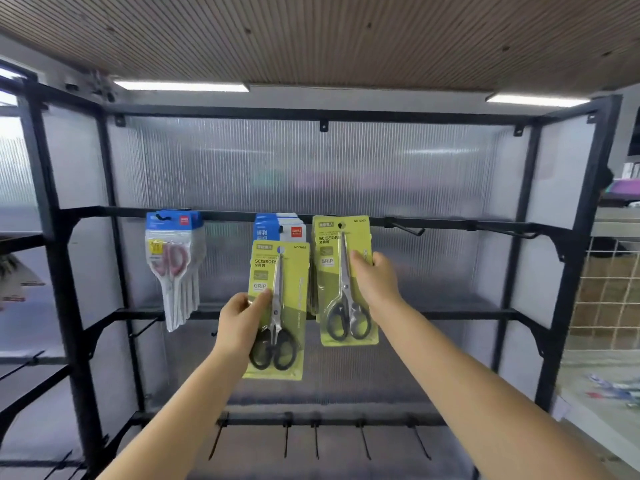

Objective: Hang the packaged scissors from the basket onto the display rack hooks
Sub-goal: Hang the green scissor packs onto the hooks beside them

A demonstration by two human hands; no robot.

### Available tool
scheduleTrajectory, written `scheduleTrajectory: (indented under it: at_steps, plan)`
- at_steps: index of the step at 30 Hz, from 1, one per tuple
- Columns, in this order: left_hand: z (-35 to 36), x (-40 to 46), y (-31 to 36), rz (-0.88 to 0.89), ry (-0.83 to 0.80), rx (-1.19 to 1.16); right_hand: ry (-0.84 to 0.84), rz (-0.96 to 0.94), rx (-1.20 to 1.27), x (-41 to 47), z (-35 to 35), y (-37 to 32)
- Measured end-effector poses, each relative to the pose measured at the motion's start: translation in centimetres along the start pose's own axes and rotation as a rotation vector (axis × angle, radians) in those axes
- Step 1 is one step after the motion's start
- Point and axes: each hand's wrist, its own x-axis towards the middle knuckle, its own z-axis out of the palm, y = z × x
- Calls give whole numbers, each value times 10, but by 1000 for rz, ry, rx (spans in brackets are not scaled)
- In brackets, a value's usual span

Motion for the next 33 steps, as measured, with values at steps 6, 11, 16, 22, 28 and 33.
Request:
scheduleTrajectory:
  at_steps: [6, 11, 16, 22, 28, 33]
  plan:
    - [-3, 7, -8, -11, -5, -10, 14, 5, -31, 9, 9, 12]
    - [-2, 8, -15, 10, -29, -7, 48, -37, -89, 20, 13, 21]
    - [0, 9, -19, -2, -50, -31, 52, -62, -152, 33, 17, 29]
    - [5, 8, -22, -5, -63, -37, 18, -74, -243, 40, 14, 34]
    - [15, 5, -25, 0, -92, -12, 18, -153, -329, 42, -2, 30]
    - [26, 1, -26, 13, -141, -9, -33, -421, -410, 33, -23, -1]
